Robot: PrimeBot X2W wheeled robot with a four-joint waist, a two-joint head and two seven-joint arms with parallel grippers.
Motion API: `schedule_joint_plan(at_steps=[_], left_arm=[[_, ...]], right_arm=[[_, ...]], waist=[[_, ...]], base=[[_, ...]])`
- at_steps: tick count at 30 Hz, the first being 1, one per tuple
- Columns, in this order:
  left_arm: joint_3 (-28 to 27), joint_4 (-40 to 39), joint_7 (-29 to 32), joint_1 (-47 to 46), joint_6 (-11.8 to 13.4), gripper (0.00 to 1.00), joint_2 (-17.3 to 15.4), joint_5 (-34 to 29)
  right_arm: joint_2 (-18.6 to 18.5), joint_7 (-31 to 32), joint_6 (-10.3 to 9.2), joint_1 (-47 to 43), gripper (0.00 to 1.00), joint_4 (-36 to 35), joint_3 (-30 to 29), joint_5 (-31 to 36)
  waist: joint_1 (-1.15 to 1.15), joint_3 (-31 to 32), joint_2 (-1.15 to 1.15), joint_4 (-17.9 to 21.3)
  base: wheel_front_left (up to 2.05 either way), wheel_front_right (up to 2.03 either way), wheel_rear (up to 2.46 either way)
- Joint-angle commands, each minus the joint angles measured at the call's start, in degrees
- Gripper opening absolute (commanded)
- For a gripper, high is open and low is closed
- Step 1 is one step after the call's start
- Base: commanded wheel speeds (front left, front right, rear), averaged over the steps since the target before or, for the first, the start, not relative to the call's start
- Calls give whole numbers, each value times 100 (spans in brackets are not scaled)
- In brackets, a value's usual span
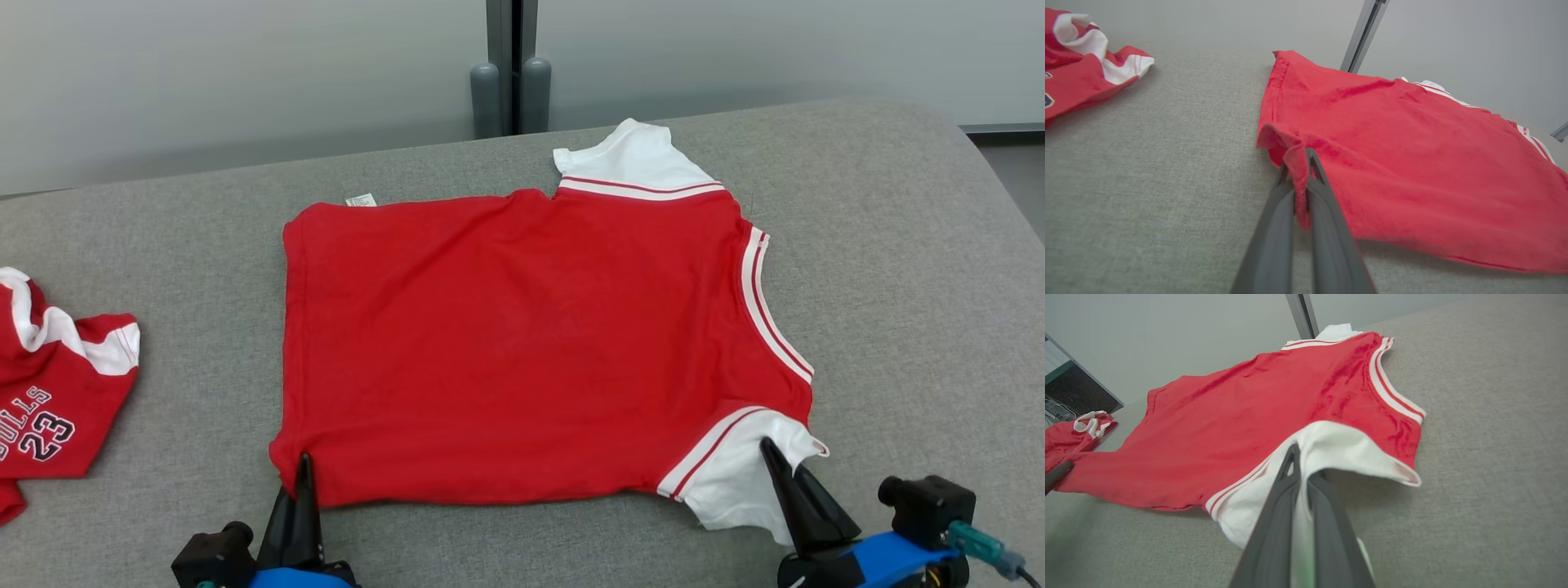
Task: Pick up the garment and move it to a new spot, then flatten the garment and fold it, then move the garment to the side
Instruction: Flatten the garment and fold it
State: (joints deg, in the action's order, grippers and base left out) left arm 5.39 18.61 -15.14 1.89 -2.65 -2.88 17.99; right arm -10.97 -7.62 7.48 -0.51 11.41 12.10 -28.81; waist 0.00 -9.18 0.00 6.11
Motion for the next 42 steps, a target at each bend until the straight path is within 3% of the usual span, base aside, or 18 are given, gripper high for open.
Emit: schedule_joint_plan(at_steps=[1,14,39,40,41,42], left_arm=[[8,26,1,-107,-17,0,-2,-48],[69,227,1,-463,-91,0,-2,-178],[122,945,2,-1475,-308,0,-15,-667],[109,976,2,-1526,-316,22,-15,-680],[97,986,2,-1574,-319,93,-16,-703],[81,998,2,-1618,-322,100,-18,-715]], right_arm=[[-41,19,3,94,0,5,-5,-25],[-241,417,3,1092,0,462,133,-76],[-305,235,3,3190,0,2566,858,-462],[-299,208,3,3264,17,2650,886,-491],[-296,149,3,3342,91,2717,901,-517],[-287,121,3,3402,100,2800,922,-560]], waist=[[0,-4,0,2],[0,-89,0,-32],[0,-458,0,-121],[0,-468,0,-121],[0,-478,0,-120],[0,-486,0,-120]], base=[[0,0,0],[0,0,0],[0,0,0],[0,0,0],[0,0,0],[0,0,0]])
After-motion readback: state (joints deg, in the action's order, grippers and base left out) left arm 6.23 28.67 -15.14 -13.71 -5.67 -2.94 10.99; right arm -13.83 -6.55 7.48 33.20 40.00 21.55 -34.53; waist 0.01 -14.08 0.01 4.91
